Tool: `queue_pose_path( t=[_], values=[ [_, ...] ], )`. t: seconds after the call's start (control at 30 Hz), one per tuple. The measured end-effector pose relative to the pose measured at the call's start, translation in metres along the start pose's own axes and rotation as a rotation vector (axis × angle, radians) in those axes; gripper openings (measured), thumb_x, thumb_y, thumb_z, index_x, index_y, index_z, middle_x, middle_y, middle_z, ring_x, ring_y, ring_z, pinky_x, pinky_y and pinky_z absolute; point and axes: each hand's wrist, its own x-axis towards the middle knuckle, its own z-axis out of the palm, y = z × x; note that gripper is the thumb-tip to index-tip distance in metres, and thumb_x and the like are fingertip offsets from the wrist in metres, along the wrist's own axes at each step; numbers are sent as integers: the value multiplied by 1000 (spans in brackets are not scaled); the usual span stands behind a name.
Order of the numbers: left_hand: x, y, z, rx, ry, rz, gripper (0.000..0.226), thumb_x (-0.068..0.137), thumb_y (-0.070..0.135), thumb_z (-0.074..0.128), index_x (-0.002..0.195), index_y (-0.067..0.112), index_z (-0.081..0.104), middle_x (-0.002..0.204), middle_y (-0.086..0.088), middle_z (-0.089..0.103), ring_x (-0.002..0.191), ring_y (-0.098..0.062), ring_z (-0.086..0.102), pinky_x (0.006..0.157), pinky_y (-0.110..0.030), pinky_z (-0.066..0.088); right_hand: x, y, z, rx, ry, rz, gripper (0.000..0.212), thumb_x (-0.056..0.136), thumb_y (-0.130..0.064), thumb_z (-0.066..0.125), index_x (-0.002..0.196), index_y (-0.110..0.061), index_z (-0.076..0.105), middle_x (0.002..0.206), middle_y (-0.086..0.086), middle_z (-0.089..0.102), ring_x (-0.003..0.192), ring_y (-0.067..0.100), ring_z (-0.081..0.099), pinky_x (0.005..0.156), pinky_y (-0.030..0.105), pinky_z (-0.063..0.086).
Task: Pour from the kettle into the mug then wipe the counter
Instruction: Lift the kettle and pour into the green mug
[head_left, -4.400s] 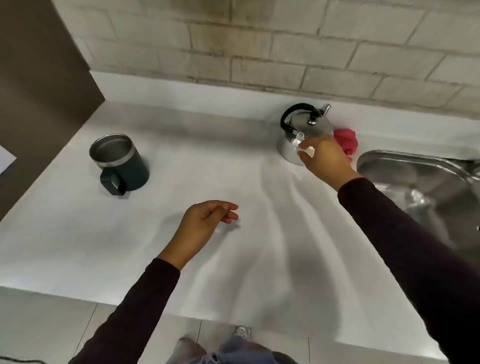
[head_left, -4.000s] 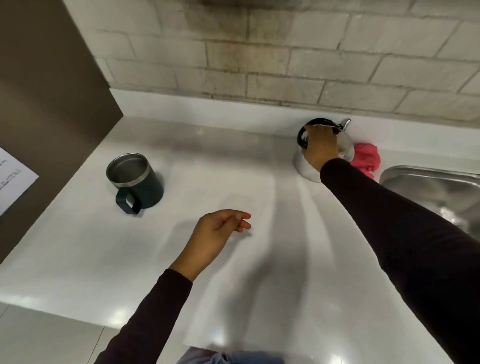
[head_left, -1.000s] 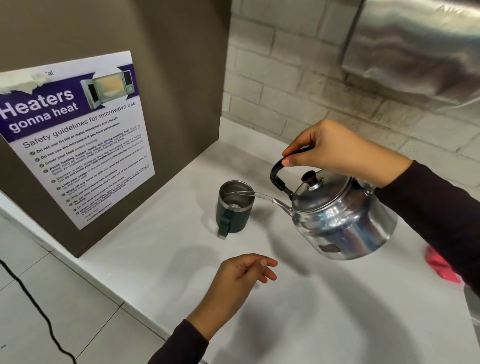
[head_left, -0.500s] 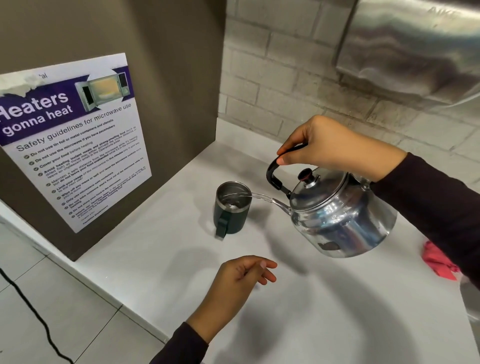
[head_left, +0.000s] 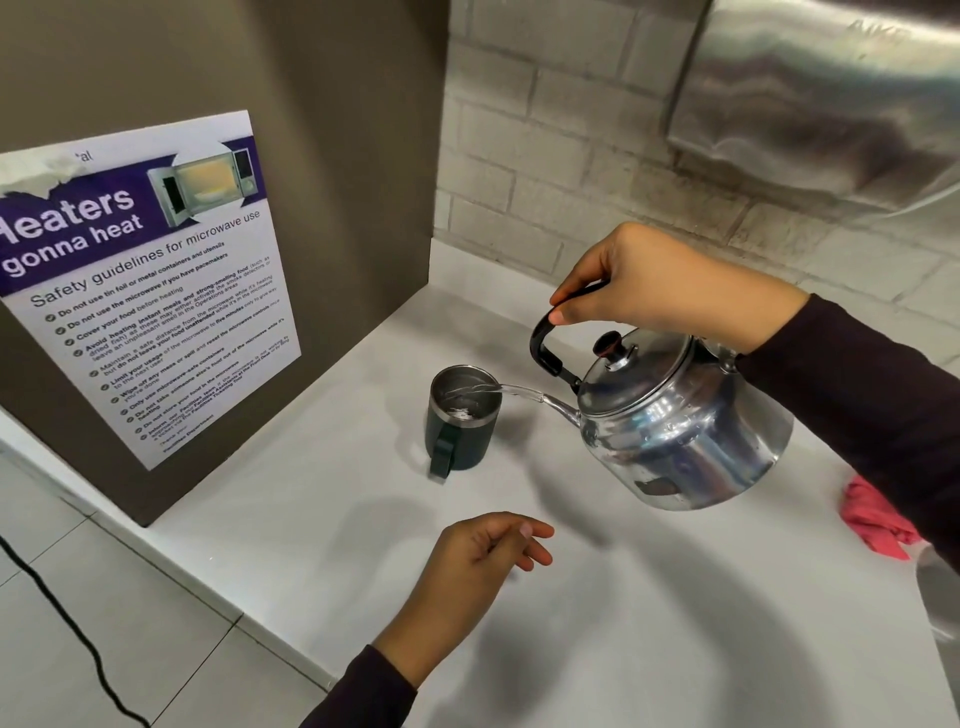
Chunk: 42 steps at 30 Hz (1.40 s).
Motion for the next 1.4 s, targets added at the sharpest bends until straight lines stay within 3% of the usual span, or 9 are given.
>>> queue_pose_path(
  t=[0.37,0.47,0.57,0.63,0.77,0.93,1.13,1.27,1.4],
  values=[
    [1,0,0,16,-5,-5,37,94,21,48,79,43,73,76,14,75,71,-1,64,72,-11,49,-4,-2,-1,2,8,-11,17,75,-26,76,87,-15,78,37,-35,51,43,-19,48,41,-2,31],
    [2,1,0,22,-8,-4,36,94,21,48,79,43,73,77,13,76,71,-1,64,72,-11,49,-10,2,0,14,44,10,16,75,-30,77,86,-18,77,42,-23,58,43,-15,49,41,0,32],
    [3,2,0,25,-11,-2,36,94,22,48,79,43,73,77,13,76,71,-1,65,72,-11,49,-22,13,3,18,121,60,21,73,-35,76,83,-17,77,57,-12,60,46,4,49,45,14,35],
    [5,4,0,34,-13,4,35,94,23,48,80,43,73,78,14,76,71,0,65,72,-9,48,-34,25,8,23,171,109,24,74,-38,75,73,-13,74,53,-3,56,43,7,41,43,20,32],
    [10,7,1,43,-27,16,35,94,23,47,80,43,72,78,13,76,73,-2,66,73,-8,48,-62,51,25,247,314,277,31,73,-37,75,54,-17,60,36,-8,44,29,1,37,31,7,25],
    [17,10,5,58,-53,28,30,94,23,47,84,36,73,79,12,76,74,-5,68,74,-10,49,-92,75,47,485,480,452,38,73,-34,76,50,-13,54,27,-11,40,24,3,33,30,9,26],
    [26,12,19,74,-100,33,32,94,22,47,83,38,73,77,12,76,74,-5,68,75,-9,50,-132,102,57,1027,711,580,35,78,-23,72,50,-16,52,29,-11,31,26,6,20,32,10,19],
    [35,14,41,85,-166,21,30,94,21,48,84,35,73,76,12,76,72,-4,68,72,-6,48,-160,121,53,1121,841,624,37,78,-22,73,53,-16,48,30,-13,29,27,6,19,33,10,18],
    [44,16,68,119,-233,22,30,94,21,48,84,35,73,78,10,76,75,-9,69,80,-16,52,-181,147,51,1119,919,673,37,81,-20,71,58,-16,42,30,-14,33,27,5,21,34,12,18]
  ],
)
